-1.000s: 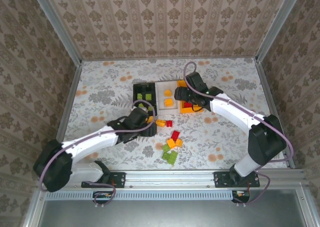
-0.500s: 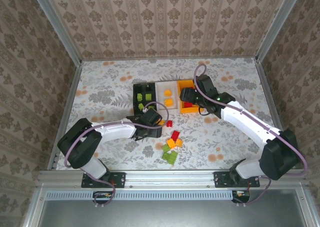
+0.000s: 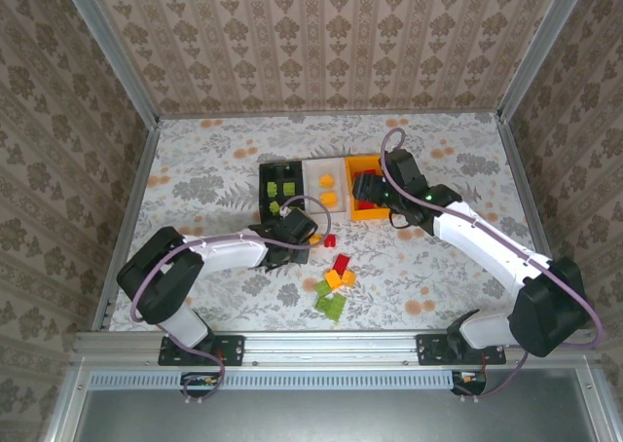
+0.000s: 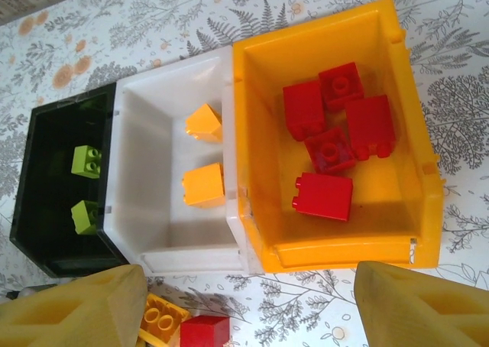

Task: Sort the legos into containers by color

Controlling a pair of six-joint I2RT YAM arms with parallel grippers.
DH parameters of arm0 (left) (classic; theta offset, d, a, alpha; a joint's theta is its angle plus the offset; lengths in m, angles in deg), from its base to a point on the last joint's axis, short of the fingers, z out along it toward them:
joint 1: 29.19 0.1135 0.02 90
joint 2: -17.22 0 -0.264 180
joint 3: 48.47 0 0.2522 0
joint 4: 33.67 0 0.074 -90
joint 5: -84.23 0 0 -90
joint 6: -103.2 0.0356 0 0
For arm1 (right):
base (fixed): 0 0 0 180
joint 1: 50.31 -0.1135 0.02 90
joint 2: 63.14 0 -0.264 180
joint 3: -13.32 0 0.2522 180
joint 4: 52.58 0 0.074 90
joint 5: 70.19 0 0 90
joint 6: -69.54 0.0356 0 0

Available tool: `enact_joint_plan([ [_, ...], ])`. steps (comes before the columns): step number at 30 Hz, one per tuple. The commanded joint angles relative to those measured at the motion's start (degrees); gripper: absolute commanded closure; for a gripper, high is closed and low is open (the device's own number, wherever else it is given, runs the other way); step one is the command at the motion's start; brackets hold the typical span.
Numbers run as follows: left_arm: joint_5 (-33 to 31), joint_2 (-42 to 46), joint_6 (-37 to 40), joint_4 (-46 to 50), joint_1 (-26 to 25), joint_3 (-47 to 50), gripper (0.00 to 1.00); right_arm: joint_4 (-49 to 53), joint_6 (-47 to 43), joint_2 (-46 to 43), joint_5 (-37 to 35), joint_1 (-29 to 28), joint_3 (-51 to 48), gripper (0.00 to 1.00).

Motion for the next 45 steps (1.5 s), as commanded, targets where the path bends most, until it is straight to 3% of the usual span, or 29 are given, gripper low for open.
enact_joint_plan([
  [1, 0.0, 2.7, -0.5, 1.6, -1.3, 0.7, 0.68, -0.6, -0.3, -1.2, -0.4, 0.4, -1.0, 0.27],
  [9, -0.3, 10.3, -0.8, 9.1, -8.0, -3.1, 0.71, -1.0, 1.9, -3.9, -1.0, 1.1, -5.5, 0.27],
  [14, 2.5, 8.9, 2.0, 7.3, -8.2, -9.9, 0.71, -0.4, 3.2, -7.7, -3.2, 2.5, -9.7, 0.27],
  [26, 13.4, -10.0, 7.5, -6.0, -0.5, -31.9, 0.71, 2.4, 4.5, -15.0, -4.3, 5.8, -15.1, 0.27],
  [34, 17.4, -22.4, 6.5, -6.5, 1.9, -45.1, 0.70, 3.0, 4.5, -16.5, -4.0, 7.1, -15.9, 0.27],
  [38, 17.6, -25.7, 5.9, -5.4, 3.0, -48.7, 0.51, 3.1, 4.3, -17.0, -3.4, 7.3, -16.0, 0.27],
  [42, 18.0, -25.6, 4.8, -5.9, 3.4, -49.1, 0.27, 2.9, 4.1, -17.1, -2.9, 7.3, -15.9, 0.26],
  [45, 18.1, -23.5, 4.3, -6.7, 3.5, -47.7, 0.16, 2.8, 3.6, -16.8, -1.8, 7.3, -15.7, 0.26],
])
